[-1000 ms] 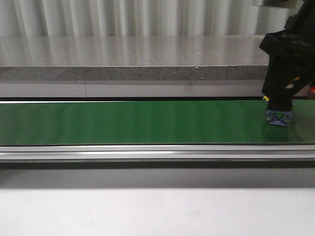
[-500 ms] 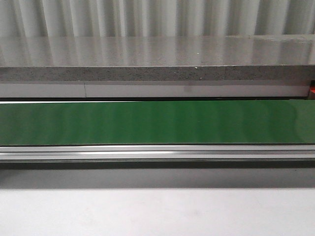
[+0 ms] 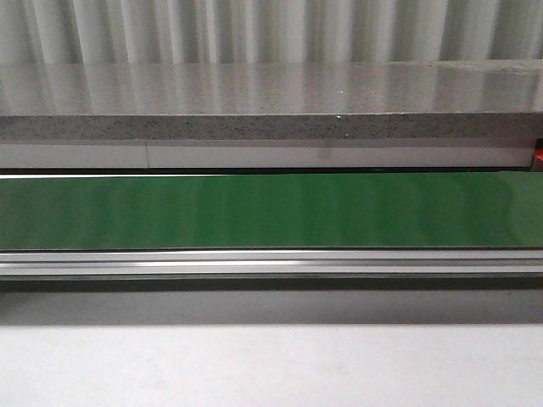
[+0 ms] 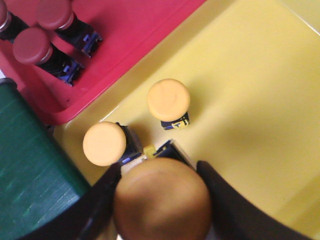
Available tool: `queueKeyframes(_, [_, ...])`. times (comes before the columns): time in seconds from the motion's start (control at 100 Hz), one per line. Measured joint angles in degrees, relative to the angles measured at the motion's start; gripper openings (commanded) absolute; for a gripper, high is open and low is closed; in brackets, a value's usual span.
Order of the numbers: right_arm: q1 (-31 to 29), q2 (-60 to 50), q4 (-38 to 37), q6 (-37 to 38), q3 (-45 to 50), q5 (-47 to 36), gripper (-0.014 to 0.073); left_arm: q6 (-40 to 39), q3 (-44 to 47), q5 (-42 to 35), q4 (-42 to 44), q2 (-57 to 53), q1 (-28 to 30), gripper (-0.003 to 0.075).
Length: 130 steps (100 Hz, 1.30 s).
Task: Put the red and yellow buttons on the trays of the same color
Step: 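Lower the yellow button into the yellow tray and open the right gripper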
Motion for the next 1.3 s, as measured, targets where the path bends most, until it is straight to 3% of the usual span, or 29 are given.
queueKeyframes(0.34, [-1.83, 1.38, 0.1, 1.74, 4.85, -6.69, 0.012, 0.0, 0.0, 0.0, 0.0, 0.0, 0.0, -0.002])
queueKeyframes(0.8, [-1.83, 13.76, 0.1, 2.21, 5.34, -9.52, 0.012, 0.0, 0.0, 0.0, 0.0, 0.0, 0.0, -0.002])
queueKeyframes(1.3, [-1.83, 14.94, 0.1, 2.34, 5.34, -11.95, 0.012, 0.0, 0.0, 0.0, 0.0, 0.0, 0.0, -0.002])
